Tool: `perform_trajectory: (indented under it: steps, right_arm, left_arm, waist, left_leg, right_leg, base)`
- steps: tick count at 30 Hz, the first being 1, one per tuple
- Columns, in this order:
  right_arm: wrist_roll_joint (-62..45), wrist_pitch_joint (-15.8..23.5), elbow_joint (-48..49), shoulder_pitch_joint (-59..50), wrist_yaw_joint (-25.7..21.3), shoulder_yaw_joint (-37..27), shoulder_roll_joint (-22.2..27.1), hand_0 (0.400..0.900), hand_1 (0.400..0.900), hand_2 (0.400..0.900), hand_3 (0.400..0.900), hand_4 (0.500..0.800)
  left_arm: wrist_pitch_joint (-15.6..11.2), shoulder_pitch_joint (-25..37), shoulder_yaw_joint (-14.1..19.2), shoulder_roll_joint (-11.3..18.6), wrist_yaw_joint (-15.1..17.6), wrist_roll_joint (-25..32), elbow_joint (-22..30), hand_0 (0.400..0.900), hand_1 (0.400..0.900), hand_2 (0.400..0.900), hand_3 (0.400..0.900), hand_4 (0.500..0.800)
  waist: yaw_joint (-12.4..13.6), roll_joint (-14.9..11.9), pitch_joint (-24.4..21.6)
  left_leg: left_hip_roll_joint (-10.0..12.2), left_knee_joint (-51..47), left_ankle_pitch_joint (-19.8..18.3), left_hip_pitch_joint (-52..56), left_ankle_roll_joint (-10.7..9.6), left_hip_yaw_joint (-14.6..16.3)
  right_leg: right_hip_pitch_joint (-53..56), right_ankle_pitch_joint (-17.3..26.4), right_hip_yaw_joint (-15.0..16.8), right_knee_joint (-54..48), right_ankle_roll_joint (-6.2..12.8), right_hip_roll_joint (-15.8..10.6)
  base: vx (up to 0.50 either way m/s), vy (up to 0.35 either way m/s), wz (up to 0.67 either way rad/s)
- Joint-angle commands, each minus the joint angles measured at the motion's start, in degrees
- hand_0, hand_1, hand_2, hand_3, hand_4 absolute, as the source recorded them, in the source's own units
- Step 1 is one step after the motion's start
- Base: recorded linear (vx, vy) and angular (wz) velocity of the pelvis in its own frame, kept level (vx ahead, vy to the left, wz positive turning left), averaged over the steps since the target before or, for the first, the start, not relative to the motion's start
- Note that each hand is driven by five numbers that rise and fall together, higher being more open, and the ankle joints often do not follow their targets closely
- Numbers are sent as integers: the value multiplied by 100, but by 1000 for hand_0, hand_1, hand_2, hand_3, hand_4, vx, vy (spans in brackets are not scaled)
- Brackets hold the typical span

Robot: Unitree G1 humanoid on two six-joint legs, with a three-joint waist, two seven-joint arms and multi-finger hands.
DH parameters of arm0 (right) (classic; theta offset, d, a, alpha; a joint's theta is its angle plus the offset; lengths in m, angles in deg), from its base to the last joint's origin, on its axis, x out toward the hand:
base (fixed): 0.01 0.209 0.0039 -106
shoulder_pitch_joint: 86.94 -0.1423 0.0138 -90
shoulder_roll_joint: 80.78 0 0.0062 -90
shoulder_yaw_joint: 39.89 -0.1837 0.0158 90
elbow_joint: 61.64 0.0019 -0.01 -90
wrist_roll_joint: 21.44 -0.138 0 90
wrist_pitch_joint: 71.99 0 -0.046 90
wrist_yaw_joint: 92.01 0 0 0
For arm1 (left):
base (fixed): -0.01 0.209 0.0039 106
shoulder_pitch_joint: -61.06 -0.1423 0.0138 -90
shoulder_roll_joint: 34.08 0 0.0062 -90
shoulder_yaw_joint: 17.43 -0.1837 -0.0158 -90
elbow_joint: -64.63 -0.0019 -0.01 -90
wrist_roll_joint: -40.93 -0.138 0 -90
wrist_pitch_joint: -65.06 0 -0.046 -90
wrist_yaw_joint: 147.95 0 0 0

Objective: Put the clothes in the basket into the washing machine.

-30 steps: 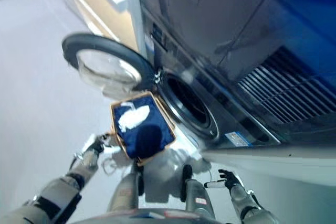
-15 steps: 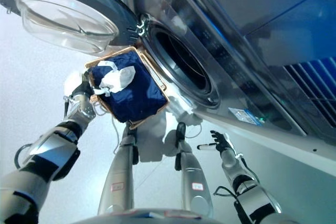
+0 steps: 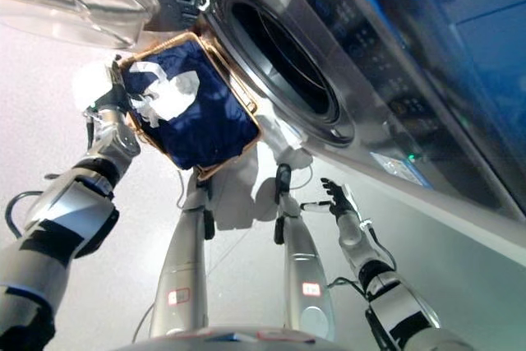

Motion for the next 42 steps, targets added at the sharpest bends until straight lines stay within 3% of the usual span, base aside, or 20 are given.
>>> perform_trajectory:
  steps: [1,5,6,21,26,27,28,29,31,42]
  right_arm:
    - [-351,186,700,523,-270,-70,726,900,900,900,900,800]
    - [-420,268,1379,636,-323,-203,934,900,900,900,900,800]
    - [-446,295,1566,666,-337,-232,977,900,900,900,900,800]
    - [-206,582,4064,1431,-572,-957,1722,900,900,900,900,800]
    - [-222,598,4384,1577,-566,-1134,1825,900,900,900,900,800]
    - [-222,597,4386,1580,-565,-1137,1826,900,900,900,900,800]
    - [-208,595,4360,1581,-557,-1150,1828,900,900,900,900,800]
    - [-204,592,4336,1578,-568,-1161,1809,900,900,900,900,800]
    - [-186,583,4271,1584,-571,-1168,1782,900,900,900,900,800]
    - [-199,617,3585,1419,-594,-1051,1661,900,900,900,900,800]
  left_arm:
    - [-90,377,26,141,317,4,-98,900,900,900,900,800]
    - [-138,512,-21,78,252,135,-75,900,900,900,900,800]
    - [-162,527,-36,76,236,180,-82,900,900,900,900,800]
    - [-159,751,-253,181,285,238,43,900,900,900,900,800]
    - [-170,774,-379,205,29,304,23,900,900,900,900,800]
    - [-170,775,-380,203,29,305,23,827,827,827,827,756]
    - [-181,779,-380,199,-50,319,17,629,629,629,629,638]
    - [-194,786,-367,168,-72,365,20,606,606,606,606,624]
    - [-210,819,-367,110,-93,398,30,400,400,400,400,500]
    - [-257,719,-324,-142,-88,367,49,400,400,400,400,500]
  waist:
    - [-190,354,-20]
    - [-265,384,-2]
    - [-256,393,0]
    - [-488,479,-117]
    - [-548,537,-175]
    - [-546,540,-182]
    - [-543,550,-204]
    - [-544,557,-217]
    - [-555,565,-254]
    - [-544,652,-395]
  left_leg:
    - [-172,203,139,-722,-96,-292]
    - [-204,395,84,-1039,-85,-296]
    - [-170,496,-131,-1049,-112,-306]
    - [-118,1078,-260,-2263,-98,-232]
    - [-119,1386,-341,-2640,-80,-203]
    - [-118,1392,-343,-2650,-80,-204]
    - [-115,1416,-358,-2731,-68,-175]
    - [-122,1419,-355,-2769,-64,-172]
    - [-141,1377,-346,-2804,-52,-147]
    - [-187,1105,-266,-2659,-10,-140]
  right_leg:
    - [21,651,224,-405,107,-355]
    - [-393,596,291,-157,84,-347]
    - [-429,437,309,-65,90,-305]
    - [-1968,237,568,717,81,-195]
    - [-2408,146,622,1061,62,-148]
    - [-2418,144,622,1066,62,-146]
    - [-2504,139,628,1090,61,-140]
    - [-2534,144,637,1078,61,-144]
    - [-2574,163,630,1032,72,-147]
    - [-2479,177,611,859,47,-118]
  base:
    - [0,0,0]
    - [17,-3,-2]
    - [67,-8,-10]
    - [-25,-11,-6]
    - [-32,5,-5]
    - [-23,17,-8]
    - [-12,4,-4]
    - [-13,7,-4]
    - [-1,-6,2]
    - [7,-3,1]
